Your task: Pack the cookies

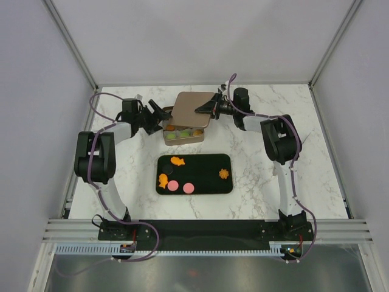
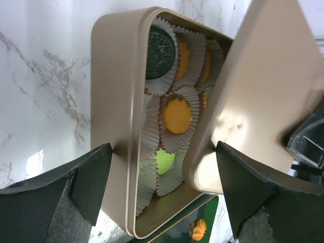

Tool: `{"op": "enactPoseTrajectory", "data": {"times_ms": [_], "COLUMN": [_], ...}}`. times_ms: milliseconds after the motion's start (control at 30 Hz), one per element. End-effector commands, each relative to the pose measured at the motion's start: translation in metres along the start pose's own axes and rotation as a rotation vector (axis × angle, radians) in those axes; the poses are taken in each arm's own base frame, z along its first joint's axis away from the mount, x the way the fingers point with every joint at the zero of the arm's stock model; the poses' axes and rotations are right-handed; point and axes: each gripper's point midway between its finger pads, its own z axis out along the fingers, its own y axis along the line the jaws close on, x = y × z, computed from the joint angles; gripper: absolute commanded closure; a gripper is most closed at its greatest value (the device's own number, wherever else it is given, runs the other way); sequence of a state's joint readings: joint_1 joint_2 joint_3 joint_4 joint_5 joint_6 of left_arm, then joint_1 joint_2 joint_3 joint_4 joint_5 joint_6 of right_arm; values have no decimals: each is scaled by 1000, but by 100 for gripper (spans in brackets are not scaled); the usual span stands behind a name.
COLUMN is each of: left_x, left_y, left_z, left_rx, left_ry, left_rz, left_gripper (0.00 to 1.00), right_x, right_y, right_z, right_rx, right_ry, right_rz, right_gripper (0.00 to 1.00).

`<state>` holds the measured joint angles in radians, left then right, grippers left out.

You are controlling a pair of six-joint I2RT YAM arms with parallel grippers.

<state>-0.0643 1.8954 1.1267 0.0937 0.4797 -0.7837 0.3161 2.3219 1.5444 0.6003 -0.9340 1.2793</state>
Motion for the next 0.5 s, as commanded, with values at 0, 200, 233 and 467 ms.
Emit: {"op": "enactPoseTrajectory", "data": {"times_ms": [0, 200, 233, 467], "left_x": [-8, -19, -19, -25], "left_y": [-26, -37, -38, -44], "left_z": [-9, -19, -21, -31], "left_rx": [74, 129, 133, 158], "left_ry": [-15, -30, -30, -41], "left_rz": [58, 69, 70, 81], "left_gripper": [9, 8, 9, 17], "right_x": [6, 23, 23, 37], "right_y": [43, 46, 50, 51], "right_z": [7, 27, 29, 44], "right_rx": [-152, -176, -186, -203], "right_ry": [39, 86, 88, 131], "right_rz": [-63, -58, -62, -49], "right_gripper": [85, 85, 85, 85]}}
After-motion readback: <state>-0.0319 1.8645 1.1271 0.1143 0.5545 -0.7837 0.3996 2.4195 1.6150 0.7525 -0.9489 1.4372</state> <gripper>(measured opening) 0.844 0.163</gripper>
